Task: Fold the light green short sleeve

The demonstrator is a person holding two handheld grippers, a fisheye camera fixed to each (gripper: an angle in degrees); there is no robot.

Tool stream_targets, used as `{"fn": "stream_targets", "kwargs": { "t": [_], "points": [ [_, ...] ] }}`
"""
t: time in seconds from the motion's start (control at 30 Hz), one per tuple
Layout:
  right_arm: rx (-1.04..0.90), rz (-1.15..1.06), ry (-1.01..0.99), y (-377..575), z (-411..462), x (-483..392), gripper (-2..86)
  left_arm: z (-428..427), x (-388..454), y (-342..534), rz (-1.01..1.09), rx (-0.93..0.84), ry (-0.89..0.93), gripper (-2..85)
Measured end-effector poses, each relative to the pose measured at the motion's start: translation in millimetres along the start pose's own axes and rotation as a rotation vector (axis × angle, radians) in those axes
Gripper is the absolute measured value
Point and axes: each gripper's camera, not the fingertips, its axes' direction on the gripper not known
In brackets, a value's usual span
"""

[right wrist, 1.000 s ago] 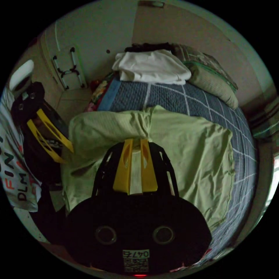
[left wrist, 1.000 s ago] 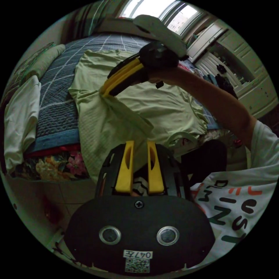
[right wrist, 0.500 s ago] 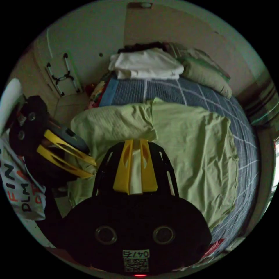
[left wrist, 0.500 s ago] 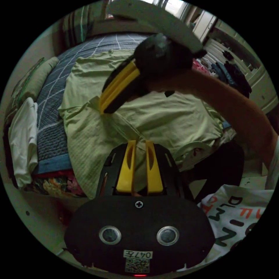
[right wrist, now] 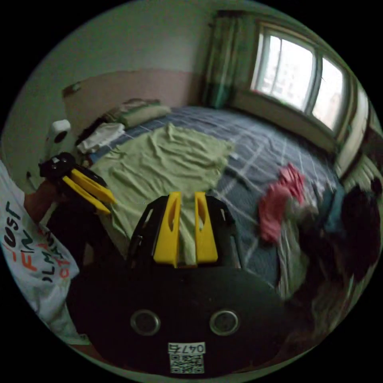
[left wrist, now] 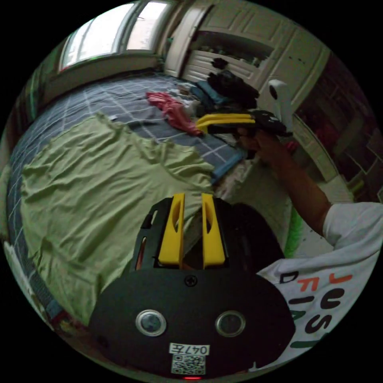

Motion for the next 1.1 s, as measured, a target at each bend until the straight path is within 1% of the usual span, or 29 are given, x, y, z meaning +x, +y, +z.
{"fn": "stream_targets", "kwargs": {
  "t": [0.1, 0.27, 0.37, 0.43, 0.47, 0.5, 0.6, 0.63, 0.73, 0.8, 0.87, 0.9, 0.97, 1.03, 1.1],
  "points": [
    [-0.093, 0.125, 0.014, 68, -8, 58, 3.3, 52, 25, -34, 0.061, -0.051, 0.024, 7.9],
    [-0.101, 0.307, -0.049, 129, 5, 113, 5.4, 112, 42, -75, 0.078, -0.107, -0.037, 8.7],
    [-0.129, 0.353, -0.104, 154, 14, 137, 3.8, 145, 48, -95, 0.11, -0.165, -0.099, 9.2],
    [-0.107, 0.35, -0.104, 168, 9, 149, 1.5, 174, 55, -103, 0.156, -0.234, -0.108, 10.3],
    [-0.053, 0.344, -0.118, 174, 0, 158, 0.5, 180, 57, -104, 0.164, -0.239, -0.109, 10.4],
    [0.002, 0.349, -0.16, 179, -10, 170, 0.2, 193, 60, -105, 0.169, -0.234, -0.113, 10.7],
    [0.074, 0.34, -0.269, 176, -27, 201, -0.1, 216, 63, -105, 0.151, -0.197, -0.129, 11.3],
    [0.08, 0.327, -0.284, 173, -29, 205, -0.1, 220, 63, -102, 0.141, -0.178, -0.147, 11.5],
    [0.075, 0.181, -0.401, 151, -29, 206, 0.9, 221, 57, -91, 0.09, -0.139, -0.227, 11.5],
    [0.0, 0.041, -0.496, 136, -14, 195, 3.1, 226, 49, -87, 0.042, -0.175, -0.236, 11.4],
    [-0.02, -0.01, -0.519, 137, -10, 198, 4.6, 234, 40, -83, 0.007, -0.195, -0.227, 11.4],
    [-0.011, 0.0, -0.53, 142, -14, 209, 5.0, 240, 37, -82, -0.004, -0.211, -0.237, 11.5],
    [0.054, 0.045, -0.518, 155, -28, 231, 4.9, 248, 35, -82, -0.009, -0.216, -0.258, 11.5],
    [0.103, 0.106, -0.458, 168, -42, 258, 4.3, 257, 35, -86, -0.006, -0.189, -0.285, 11.5],
    [0.102, 0.176, -0.335, 176, -51, 288, 3.6, 265, 34, -94, 0.009, -0.168, -0.322, 11.4]
  ]
}}
